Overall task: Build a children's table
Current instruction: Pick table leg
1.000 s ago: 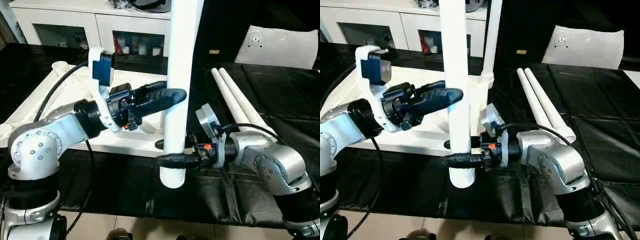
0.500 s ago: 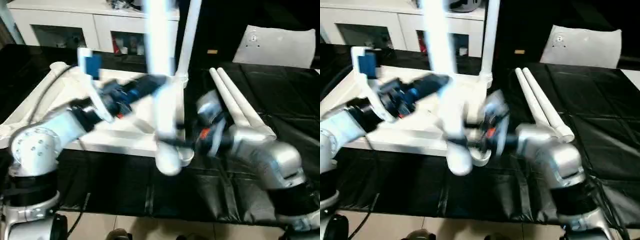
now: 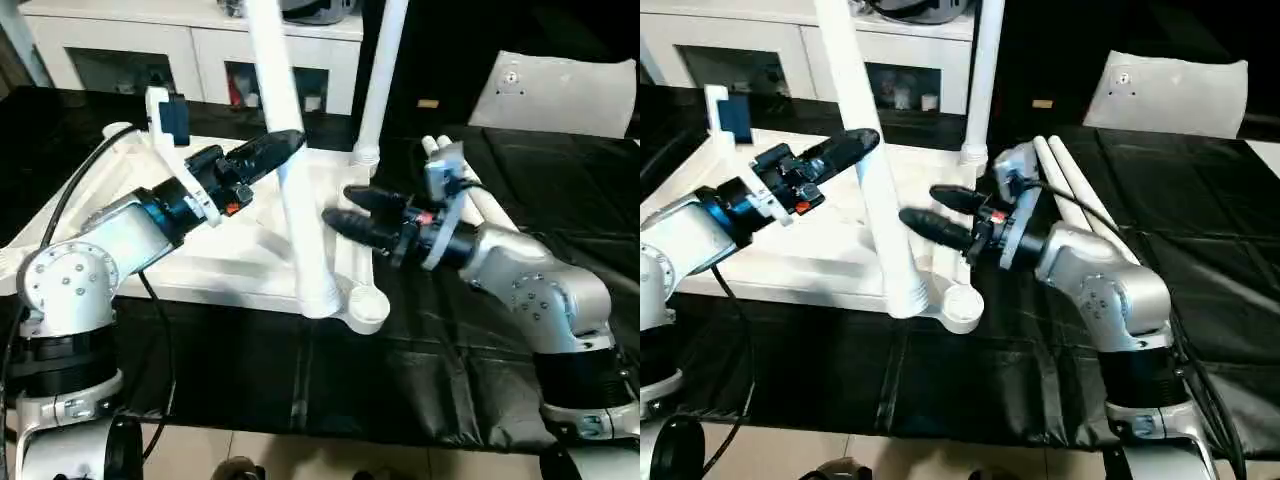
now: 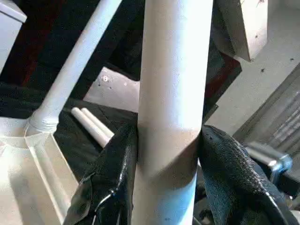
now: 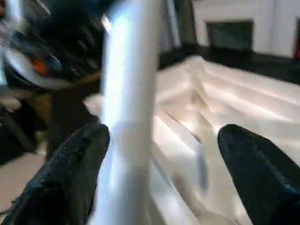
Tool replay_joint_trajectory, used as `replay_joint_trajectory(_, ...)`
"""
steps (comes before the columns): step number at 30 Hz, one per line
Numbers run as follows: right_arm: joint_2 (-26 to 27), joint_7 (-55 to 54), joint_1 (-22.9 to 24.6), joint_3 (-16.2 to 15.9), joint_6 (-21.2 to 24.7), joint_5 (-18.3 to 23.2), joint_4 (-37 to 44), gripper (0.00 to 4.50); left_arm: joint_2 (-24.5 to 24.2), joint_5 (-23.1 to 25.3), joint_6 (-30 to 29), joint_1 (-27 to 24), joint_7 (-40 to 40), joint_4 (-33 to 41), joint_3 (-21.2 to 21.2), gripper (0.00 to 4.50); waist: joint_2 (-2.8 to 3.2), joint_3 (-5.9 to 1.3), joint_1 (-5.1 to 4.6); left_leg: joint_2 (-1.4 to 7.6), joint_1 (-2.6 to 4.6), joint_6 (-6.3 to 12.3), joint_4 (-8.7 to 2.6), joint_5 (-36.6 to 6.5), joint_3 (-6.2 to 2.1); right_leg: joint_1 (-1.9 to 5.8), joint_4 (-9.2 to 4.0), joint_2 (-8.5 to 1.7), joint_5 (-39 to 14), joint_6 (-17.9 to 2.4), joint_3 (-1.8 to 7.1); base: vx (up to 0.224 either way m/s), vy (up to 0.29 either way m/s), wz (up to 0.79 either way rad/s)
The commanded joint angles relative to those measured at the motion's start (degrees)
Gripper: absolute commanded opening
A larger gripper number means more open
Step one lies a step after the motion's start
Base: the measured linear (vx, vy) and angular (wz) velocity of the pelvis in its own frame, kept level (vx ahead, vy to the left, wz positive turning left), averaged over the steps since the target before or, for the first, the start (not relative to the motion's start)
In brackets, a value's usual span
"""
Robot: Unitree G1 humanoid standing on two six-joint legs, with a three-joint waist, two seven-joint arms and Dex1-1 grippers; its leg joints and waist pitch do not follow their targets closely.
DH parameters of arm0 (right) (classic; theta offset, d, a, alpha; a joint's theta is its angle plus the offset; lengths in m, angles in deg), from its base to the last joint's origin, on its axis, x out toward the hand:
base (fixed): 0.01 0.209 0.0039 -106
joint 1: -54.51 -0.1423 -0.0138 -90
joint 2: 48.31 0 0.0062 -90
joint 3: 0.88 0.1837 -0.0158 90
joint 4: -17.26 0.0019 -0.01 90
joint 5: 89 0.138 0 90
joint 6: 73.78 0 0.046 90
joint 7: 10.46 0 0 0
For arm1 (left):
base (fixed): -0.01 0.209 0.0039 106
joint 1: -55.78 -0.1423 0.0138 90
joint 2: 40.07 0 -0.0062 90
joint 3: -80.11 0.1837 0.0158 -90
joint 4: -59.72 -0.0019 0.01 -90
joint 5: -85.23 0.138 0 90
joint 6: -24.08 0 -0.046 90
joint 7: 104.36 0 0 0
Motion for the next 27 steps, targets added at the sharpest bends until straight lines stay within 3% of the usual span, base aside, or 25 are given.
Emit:
replay_joint_trajectory(1,-0.2,-2.1,-1.2,-1.8,1.5,-2.0,1.3,4.06,-0.3,1.8,0.8,1.4,1.0,1.8,1.1,1.73,0.36,-4.38,0.03,1.58,0.35,-2.05,-3.98,-6.9,0.03,3.33,-3.71,-3.59,-12.2,-8.7,2.24,0.000,0.000,0.00)
replay_joint_trajectory(8,1.2,-6.2,-1.9,-5.3,1.8,-6.2,1.3,4.06,-0.9,8.2,2.5,3.0,3.2,5.7,6.6,1.73,0.32,-4.23,-0.12,1.66,0.42,-2.45,-4.07,-7.5,0.05,3.03,-3.82,-3.59,-13.8,-7.3,2.35,0.000,0.000,0.00)
replay_joint_trajectory(19,2.7,-5.0,-1.5,-7.6,4.8,-4.9,1.1,4.06,-1.1,15.1,4.1,4.4,3.4,9.9,13.6,1.73,-0.11,-4.18,-0.22,1.62,0.17,-2.40,-4.05,-6.7,0.10,3.17,-3.75,-3.65,-13.1,-7.1,2.38,0.000,0.000,0.00)
replay_joint_trajectory(27,3.4,-4.6,-1.7,-8.2,5.5,-4.9,0.3,3.35,-1.3,17.4,4.4,5.0,2.1,11.1,16.0,1.73,-0.09,-4.08,-0.21,1.61,0.21,-2.51,-4.04,-6.9,0.15,3.01,-3.87,-3.67,-14.0,-6.9,2.42,0.000,0.000,0.00)
